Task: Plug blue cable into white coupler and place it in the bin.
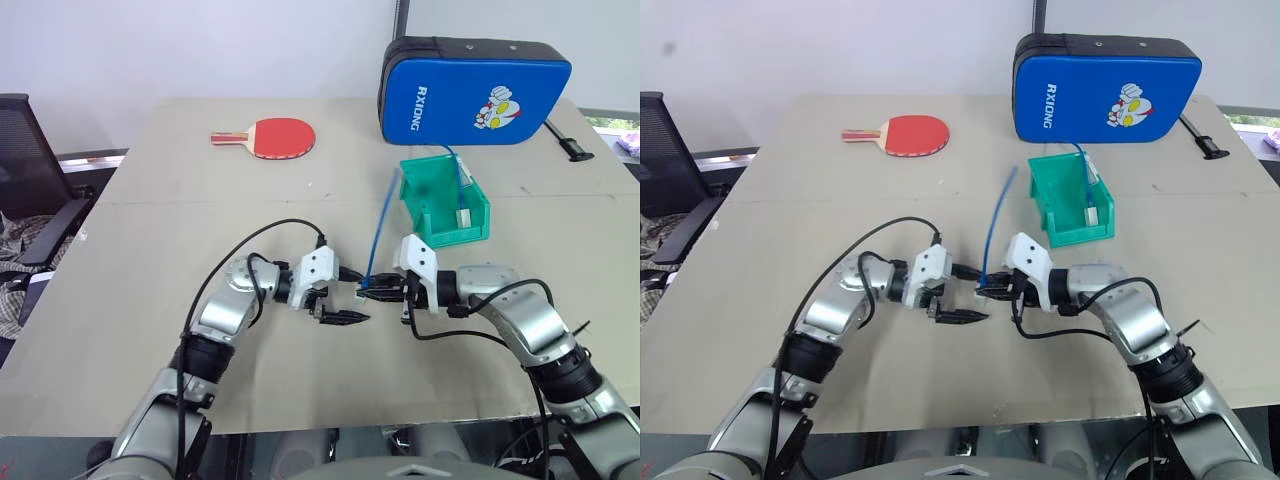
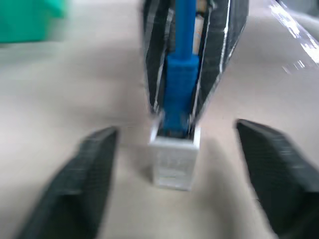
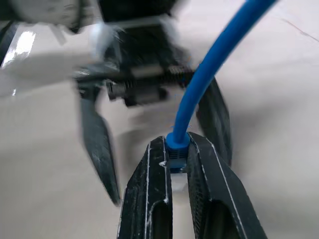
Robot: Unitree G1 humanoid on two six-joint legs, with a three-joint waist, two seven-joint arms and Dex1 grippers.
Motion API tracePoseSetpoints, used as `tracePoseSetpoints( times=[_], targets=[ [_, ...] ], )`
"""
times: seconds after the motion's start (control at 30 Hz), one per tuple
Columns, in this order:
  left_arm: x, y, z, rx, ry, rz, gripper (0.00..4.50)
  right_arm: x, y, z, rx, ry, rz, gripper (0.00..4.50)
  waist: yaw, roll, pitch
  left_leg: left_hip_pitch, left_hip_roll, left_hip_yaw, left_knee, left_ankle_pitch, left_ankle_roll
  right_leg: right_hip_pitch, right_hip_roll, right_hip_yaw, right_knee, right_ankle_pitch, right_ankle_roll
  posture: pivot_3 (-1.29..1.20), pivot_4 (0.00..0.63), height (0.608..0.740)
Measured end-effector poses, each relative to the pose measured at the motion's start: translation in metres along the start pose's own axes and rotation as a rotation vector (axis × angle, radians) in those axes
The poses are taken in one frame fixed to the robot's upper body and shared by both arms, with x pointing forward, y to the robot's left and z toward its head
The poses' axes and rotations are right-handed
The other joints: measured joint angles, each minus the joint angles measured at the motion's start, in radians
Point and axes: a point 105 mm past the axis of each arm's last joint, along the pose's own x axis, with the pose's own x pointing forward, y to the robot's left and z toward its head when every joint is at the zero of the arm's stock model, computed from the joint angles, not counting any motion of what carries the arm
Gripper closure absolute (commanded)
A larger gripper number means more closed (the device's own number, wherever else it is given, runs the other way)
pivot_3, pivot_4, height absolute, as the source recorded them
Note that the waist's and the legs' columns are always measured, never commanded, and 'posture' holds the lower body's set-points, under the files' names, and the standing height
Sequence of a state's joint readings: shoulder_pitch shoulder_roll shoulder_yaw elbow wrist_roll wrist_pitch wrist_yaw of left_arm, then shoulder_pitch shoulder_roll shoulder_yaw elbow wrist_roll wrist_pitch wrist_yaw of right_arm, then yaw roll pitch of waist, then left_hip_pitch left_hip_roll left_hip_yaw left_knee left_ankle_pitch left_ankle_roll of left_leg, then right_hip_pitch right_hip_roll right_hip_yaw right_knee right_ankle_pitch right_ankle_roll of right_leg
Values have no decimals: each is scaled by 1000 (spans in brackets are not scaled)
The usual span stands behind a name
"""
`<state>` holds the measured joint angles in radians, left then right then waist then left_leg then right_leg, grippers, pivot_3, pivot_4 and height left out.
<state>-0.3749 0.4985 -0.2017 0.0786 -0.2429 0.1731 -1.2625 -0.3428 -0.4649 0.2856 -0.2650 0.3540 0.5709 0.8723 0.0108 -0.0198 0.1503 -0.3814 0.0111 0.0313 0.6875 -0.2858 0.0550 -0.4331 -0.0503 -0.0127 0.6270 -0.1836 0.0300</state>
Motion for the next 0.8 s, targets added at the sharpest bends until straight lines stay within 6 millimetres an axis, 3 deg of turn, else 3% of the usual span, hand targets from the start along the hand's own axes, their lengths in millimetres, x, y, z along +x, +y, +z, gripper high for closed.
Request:
tracePoseSetpoints(
  times=[0.07, 0.23, 0.37, 0.5, 0.53, 0.57, 0.6, 0.73, 0.8],
  targets=[
    [-11, -4, 6, -44, -45, 73, 126, -17, -9, 10, 55, -56, -98, 4500, 0, 1, 1, -3, 0, 0, 0, 0, 0, -3, -2, 0, 0, 1, 1, 0, 150, 731],
    [-28, -13, 26, -107, -184, 284, 126, -75, -40, 69, 54, -242, -360, 4500, 2, 1, 2, -4, -1, 0, 0, 0, 0, -3, -5, -1, -1, 2, 3, 0, 150, 731],
    [-32, -28, 44, -119, -259, 317, 126, -108, -77, 105, 109, -295, -495, 4500, 1, 2, 2, -2, -1, 0, 0, 0, 0, -3, -3, 0, -1, 0, 0, 0, 150, 731],
    [-34, -30, 49, -112, -278, 331, 126, -119, -120, 101, 199, -211, -582, 4500, -1, 2, 2, -1, -1, 2, -1, 0, 0, -2, 1, 1, -1, 0, -1, 0, 150, 731],
    [-34, -29, 50, -113, -280, 341, 35, -118, -130, 97, 222, -179, -588, 3696, -2, 2, 2, -1, -1, 2, -1, 0, 0, -2, 1, 2, -1, 0, -1, 0, 150, 731],
    [-35, -26, 51, -113, -290, 358, 35, -114, -144, 88, 253, -129, -593, 3375, -6, 2, 2, 0, -1, 4, -2, 0, 0, -3, 2, 3, -1, 0, -1, 0, 150, 731],
    [-35, -26, 53, -112, -298, 360, 35, -112, -148, 82, 269, -106, -593, 3190, -8, 2, 2, -1, -1, 4, -2, 0, 0, -3, 2, 3, -1, 0, -1, 0, 150, 731],
    [-36, -24, 56, -110, -313, 377, 35, -102, -160, 59, 324, -33, -565, 1744, -11, 2, 3, -3, -1, 4, -3, 0, 0, -4, 2, 3, -2, 1, 0, 0, 150, 731],
    [-36, -27, 60, -104, -324, 389, 35, -106, -167, 55, 325, -23, -572, 1146, -11, 3, 3, -10, -1, 4, -3, 0, 1, -10, 1, 4, -2, 3, 3, 0, 150, 731]
  ],
)
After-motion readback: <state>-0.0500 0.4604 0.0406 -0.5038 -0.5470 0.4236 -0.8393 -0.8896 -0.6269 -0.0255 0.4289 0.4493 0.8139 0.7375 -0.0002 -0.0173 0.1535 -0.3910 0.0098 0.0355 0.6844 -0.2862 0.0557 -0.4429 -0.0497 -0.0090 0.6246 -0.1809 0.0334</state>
